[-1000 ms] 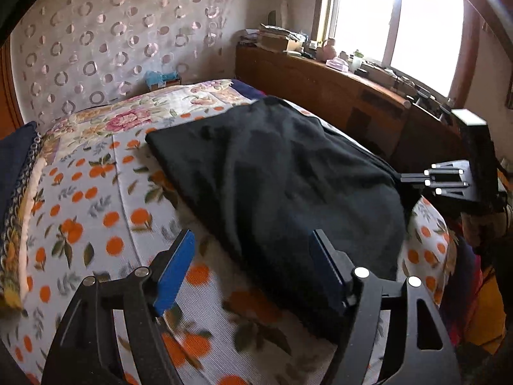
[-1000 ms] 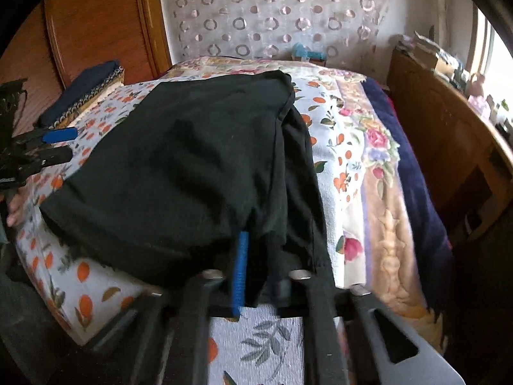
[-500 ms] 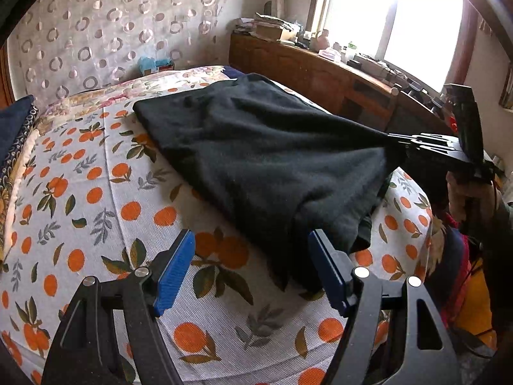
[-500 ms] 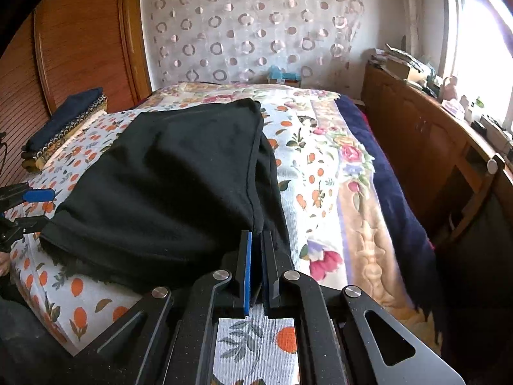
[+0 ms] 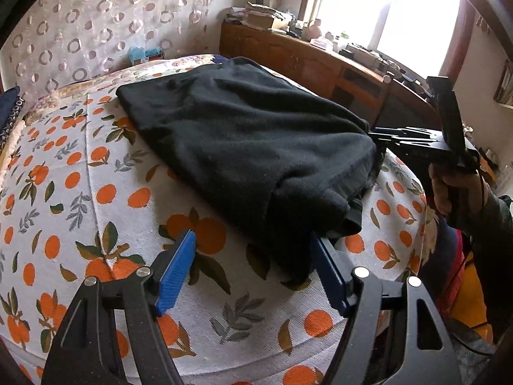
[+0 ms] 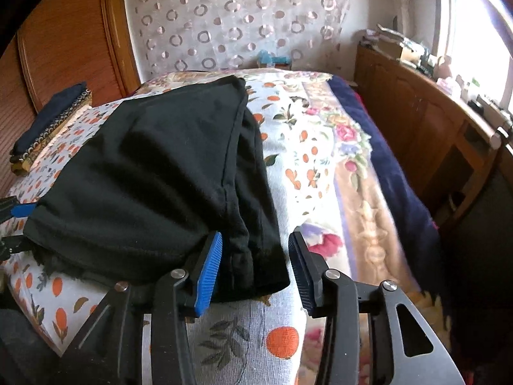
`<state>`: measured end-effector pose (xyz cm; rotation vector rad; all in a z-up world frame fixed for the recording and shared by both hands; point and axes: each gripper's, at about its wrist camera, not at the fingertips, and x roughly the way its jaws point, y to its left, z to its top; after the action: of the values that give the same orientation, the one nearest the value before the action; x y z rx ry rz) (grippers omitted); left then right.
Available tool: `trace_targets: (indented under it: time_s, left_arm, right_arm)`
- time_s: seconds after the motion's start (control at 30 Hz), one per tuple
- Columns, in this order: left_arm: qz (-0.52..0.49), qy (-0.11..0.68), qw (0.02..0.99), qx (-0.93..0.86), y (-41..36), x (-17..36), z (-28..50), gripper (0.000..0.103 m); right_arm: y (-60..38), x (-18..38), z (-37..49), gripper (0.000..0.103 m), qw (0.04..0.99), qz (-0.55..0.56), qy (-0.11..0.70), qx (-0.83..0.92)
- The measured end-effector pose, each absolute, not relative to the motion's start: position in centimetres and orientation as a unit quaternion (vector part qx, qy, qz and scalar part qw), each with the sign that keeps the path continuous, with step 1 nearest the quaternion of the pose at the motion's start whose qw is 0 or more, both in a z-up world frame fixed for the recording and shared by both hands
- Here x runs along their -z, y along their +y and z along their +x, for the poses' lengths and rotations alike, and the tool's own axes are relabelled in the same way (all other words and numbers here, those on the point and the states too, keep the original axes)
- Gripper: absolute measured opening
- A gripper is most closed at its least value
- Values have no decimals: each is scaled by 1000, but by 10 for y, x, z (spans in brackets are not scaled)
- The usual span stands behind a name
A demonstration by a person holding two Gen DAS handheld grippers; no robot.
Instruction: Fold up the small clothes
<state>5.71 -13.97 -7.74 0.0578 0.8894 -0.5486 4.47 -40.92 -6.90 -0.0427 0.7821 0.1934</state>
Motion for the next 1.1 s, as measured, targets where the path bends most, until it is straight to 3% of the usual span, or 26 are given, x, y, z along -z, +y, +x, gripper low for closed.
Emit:
trace_targets:
  time_s: [0.1, 0.17, 0.2, 0.3, 0.37, 0.73, 0.9, 1.1]
  left_arm:
    - [31, 429, 863, 267, -143, 80, 57, 72]
    - [36, 427, 862, 272, -147, 79, 56, 62]
    - [36, 427, 860, 276, -148, 79, 57, 58]
    - [30, 433, 851, 298, -151, 78, 58, 21]
    - [28, 433, 847, 306, -150, 75, 60, 9]
    - [-59, 351, 894, 272, -98, -8, 133, 8]
    - [-74, 365, 899, 232, -79, -5, 199, 8]
    - [-73, 389, 897, 198, -70, 14, 259, 8]
  right_arm:
    - [-409, 69, 43, 45, 919, -22, 380, -107]
    - [-407, 68, 41, 45, 918, -27, 378, -117]
    - [-406, 68, 40, 39, 918, -32, 377, -120]
    - [-402, 67, 38, 12, 913, -35, 378, -149]
    - [-400, 66, 38, 9, 911, -39, 379, -159]
    - [-413, -32, 77, 7, 939, 29, 267, -215]
    - [-405, -48, 158, 7, 938, 30, 270, -216]
    - [-382, -31, 252, 8, 930, 9, 308, -198]
